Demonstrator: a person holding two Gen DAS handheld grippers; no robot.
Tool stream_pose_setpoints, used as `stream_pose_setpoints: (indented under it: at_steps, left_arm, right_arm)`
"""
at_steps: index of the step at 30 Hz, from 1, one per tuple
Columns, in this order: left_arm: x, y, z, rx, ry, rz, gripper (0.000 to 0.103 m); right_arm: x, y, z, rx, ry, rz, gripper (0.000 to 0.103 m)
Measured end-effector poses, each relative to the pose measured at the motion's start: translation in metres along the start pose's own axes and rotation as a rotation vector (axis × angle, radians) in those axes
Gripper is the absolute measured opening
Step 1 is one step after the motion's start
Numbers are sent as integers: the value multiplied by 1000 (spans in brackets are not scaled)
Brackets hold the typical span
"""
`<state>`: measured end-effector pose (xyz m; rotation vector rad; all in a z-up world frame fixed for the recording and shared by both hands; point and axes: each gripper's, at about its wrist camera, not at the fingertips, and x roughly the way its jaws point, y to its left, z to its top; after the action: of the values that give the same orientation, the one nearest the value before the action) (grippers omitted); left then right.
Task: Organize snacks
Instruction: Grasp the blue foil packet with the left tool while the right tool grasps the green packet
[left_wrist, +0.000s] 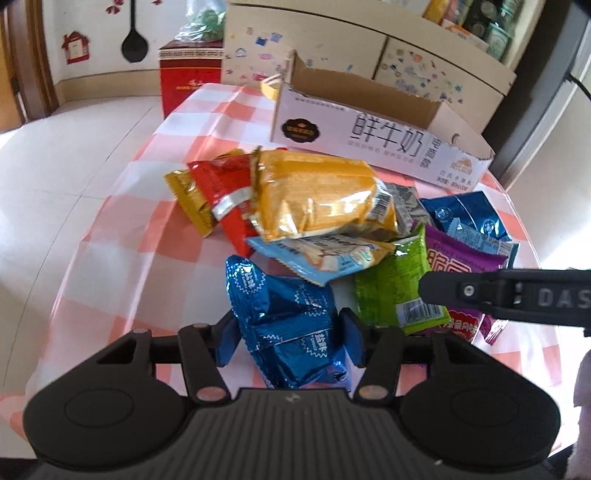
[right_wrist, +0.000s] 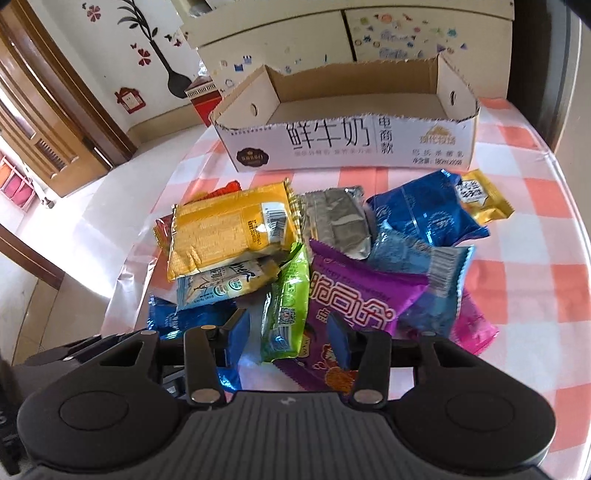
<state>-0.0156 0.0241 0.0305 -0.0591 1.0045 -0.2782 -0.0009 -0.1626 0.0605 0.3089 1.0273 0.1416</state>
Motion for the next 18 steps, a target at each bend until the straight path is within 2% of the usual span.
stream_pose_setpoints:
  at_steps: [4, 8, 10, 12, 13, 17, 18]
  left_arm:
    - [-3, 4, -1, 4, -6, -8, 55]
    - [0, 4, -2, 3, -4, -9, 59]
    - [2, 4, -2, 3, -1, 0, 59]
    - [5, 4, -3, 5, 0, 6, 61]
    - [5, 4, -4, 5, 0, 6, 60]
    - [3, 4, -5, 5, -10, -3, 53]
    - [1, 4, -6, 4, -12, -5, 51]
  right_arm:
    - [10, 2, 1, 7, 19, -2, 53]
    - [18, 8, 0, -5, 27, -1, 48]
    - [22, 11, -1, -20, 30, -2, 42]
    - [25, 14, -3, -42, 35, -1, 32]
    - [25, 16, -3, -51, 36, 1, 32]
    - [19, 20, -6, -101, 15, 23, 22]
    - [17, 21, -7, -111, 10, 29, 14]
